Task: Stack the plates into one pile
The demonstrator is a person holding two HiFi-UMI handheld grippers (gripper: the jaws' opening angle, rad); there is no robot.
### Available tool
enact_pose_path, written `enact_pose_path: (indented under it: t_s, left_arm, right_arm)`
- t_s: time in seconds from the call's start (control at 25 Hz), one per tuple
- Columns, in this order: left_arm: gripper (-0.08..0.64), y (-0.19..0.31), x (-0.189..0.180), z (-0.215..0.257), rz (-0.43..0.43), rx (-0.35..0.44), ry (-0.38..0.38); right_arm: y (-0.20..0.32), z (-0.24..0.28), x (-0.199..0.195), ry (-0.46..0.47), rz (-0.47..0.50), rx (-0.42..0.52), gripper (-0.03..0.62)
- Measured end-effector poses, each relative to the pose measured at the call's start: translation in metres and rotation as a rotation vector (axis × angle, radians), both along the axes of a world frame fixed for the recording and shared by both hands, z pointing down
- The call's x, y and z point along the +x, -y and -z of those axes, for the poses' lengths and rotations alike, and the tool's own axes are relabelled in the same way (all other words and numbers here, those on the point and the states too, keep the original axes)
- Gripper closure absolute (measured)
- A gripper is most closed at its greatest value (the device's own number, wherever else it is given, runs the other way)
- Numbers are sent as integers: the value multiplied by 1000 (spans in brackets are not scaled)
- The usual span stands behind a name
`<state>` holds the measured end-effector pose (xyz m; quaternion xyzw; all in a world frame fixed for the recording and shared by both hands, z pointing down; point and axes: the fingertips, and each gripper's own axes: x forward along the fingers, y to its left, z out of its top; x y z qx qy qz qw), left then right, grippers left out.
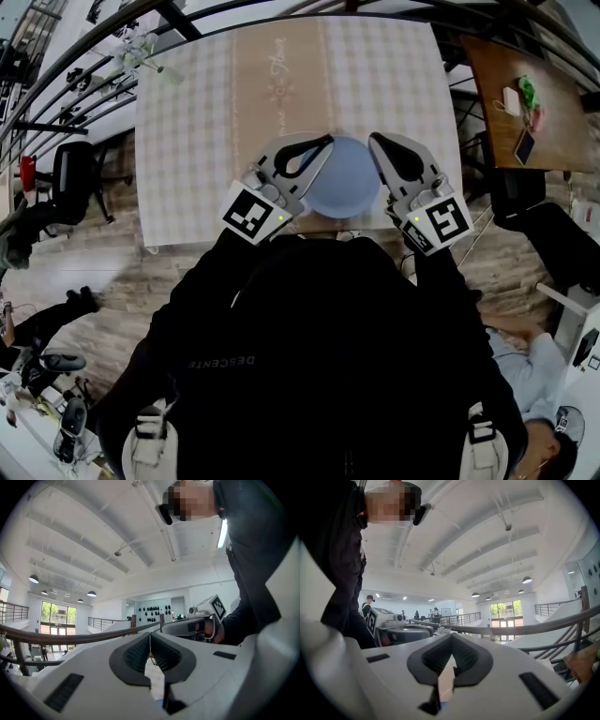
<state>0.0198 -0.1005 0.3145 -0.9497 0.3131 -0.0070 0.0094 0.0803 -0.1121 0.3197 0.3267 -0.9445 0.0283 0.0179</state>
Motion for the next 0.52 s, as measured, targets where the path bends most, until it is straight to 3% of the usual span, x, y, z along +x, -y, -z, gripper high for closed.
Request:
enact_pose_path:
  t_s: [0.52]
  left_arm:
    - [538, 7, -3, -3, 6, -8, -1]
  right_arm:
    - [5, -4, -4, -11, 2, -8, 588]
